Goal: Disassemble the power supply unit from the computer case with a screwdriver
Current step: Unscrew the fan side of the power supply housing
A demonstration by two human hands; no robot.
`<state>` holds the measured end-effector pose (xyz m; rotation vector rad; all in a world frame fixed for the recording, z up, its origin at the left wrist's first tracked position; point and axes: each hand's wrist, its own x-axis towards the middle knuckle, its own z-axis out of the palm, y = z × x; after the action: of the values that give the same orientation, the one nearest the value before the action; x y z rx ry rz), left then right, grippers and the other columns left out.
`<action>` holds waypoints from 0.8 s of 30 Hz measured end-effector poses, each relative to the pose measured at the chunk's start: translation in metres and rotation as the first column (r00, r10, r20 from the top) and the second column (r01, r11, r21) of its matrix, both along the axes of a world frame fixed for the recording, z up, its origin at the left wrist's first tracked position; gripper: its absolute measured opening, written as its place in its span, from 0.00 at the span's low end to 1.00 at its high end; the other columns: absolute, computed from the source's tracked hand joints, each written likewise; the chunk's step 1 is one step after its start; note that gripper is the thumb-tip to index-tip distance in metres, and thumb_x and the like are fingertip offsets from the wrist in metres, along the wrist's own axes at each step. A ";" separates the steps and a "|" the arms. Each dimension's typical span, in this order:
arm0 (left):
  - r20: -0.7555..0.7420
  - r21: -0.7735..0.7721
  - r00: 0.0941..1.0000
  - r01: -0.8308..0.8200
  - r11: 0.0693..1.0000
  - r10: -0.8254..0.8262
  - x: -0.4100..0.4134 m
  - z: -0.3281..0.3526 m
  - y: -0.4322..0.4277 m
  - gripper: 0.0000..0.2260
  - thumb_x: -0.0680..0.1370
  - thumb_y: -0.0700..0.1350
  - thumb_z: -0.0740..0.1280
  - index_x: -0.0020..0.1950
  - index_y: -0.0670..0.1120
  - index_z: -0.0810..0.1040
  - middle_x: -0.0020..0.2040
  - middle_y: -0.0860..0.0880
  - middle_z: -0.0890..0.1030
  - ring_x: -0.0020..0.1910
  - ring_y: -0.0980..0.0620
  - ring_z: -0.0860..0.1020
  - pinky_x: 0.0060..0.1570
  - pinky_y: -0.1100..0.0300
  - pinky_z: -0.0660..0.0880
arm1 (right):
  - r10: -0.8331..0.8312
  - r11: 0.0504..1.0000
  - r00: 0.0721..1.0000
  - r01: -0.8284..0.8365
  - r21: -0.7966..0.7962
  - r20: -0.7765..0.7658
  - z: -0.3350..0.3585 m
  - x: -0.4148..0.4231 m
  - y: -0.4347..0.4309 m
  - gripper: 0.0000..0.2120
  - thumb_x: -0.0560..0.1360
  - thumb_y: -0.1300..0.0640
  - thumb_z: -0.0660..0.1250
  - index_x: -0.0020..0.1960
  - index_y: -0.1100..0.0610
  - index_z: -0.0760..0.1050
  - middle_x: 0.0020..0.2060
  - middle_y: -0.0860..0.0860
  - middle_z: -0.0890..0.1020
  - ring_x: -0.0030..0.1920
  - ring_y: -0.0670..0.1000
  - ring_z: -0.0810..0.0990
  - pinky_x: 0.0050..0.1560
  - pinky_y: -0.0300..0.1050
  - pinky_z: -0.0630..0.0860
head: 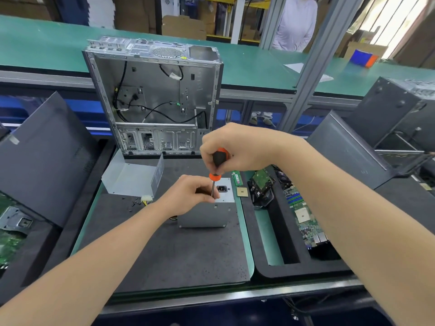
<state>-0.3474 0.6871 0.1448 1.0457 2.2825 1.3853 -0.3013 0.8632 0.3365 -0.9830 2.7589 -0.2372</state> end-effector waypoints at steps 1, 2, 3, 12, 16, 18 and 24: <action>-0.022 0.004 1.000 -0.004 1.000 0.004 0.000 -0.001 0.000 0.10 0.75 0.35 0.77 0.45 0.51 0.86 0.44 0.58 0.87 0.49 0.58 0.84 0.51 0.72 0.75 | 0.016 0.999 1.000 -0.017 0.034 0.019 0.005 -0.003 0.000 0.12 0.71 0.64 0.76 0.46 0.48 0.81 0.44 0.42 0.81 0.46 0.43 0.79 0.48 0.45 0.77; -0.044 0.007 0.999 -0.009 1.000 0.009 0.001 -0.001 0.001 0.09 0.74 0.34 0.77 0.45 0.49 0.86 0.44 0.58 0.87 0.49 0.57 0.84 0.51 0.71 0.75 | 0.012 0.997 0.999 -0.015 0.069 0.038 0.010 -0.005 0.000 0.14 0.70 0.65 0.75 0.48 0.47 0.81 0.44 0.41 0.82 0.47 0.42 0.80 0.49 0.46 0.78; -0.058 0.009 0.998 -0.016 1.000 0.017 0.002 -0.002 0.001 0.09 0.74 0.34 0.77 0.45 0.48 0.86 0.44 0.58 0.87 0.48 0.57 0.84 0.51 0.71 0.75 | 0.005 0.995 0.999 -0.010 0.100 0.054 0.013 -0.006 0.000 0.16 0.70 0.65 0.75 0.49 0.46 0.81 0.45 0.40 0.83 0.47 0.42 0.80 0.49 0.48 0.79; -0.006 -0.041 0.998 -0.063 0.997 0.063 0.006 -0.001 0.004 0.20 0.75 0.34 0.76 0.38 0.62 0.81 0.45 0.57 0.86 0.48 0.58 0.83 0.54 0.66 0.77 | -0.528 0.765 0.718 0.634 0.114 -0.453 -0.023 0.004 -0.042 0.29 0.82 0.34 0.58 0.34 0.56 0.62 0.30 0.51 0.70 0.27 0.53 0.69 0.26 0.42 0.61; 0.031 -0.041 0.999 -0.042 0.998 0.043 0.007 0.002 0.000 0.11 0.76 0.38 0.76 0.44 0.55 0.84 0.45 0.59 0.86 0.47 0.61 0.82 0.49 0.71 0.75 | -0.410 0.891 0.880 0.442 0.100 -0.241 -0.013 -0.006 -0.038 0.15 0.82 0.48 0.65 0.43 0.55 0.67 0.36 0.49 0.70 0.38 0.57 0.75 0.31 0.45 0.66; 0.049 -0.041 0.997 -0.052 0.998 0.054 0.007 0.002 -0.001 0.10 0.76 0.38 0.76 0.45 0.54 0.84 0.45 0.59 0.86 0.47 0.61 0.83 0.49 0.73 0.73 | -0.250 0.953 0.962 0.264 0.147 -0.108 0.001 -0.007 -0.033 0.08 0.81 0.49 0.67 0.49 0.51 0.71 0.40 0.46 0.76 0.45 0.53 0.77 0.38 0.48 0.72; 0.027 -0.024 0.998 -0.055 0.998 0.056 0.007 0.001 0.000 0.11 0.76 0.38 0.77 0.43 0.55 0.84 0.46 0.56 0.86 0.48 0.58 0.83 0.52 0.65 0.78 | -0.124 0.965 0.991 0.110 0.239 0.047 0.025 -0.009 -0.020 0.11 0.75 0.63 0.72 0.49 0.48 0.77 0.48 0.45 0.82 0.48 0.48 0.79 0.48 0.51 0.78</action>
<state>-0.3404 0.6868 0.1459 0.9568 2.3185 1.3823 -0.3106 0.8429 0.3613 -0.7411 2.7121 0.0433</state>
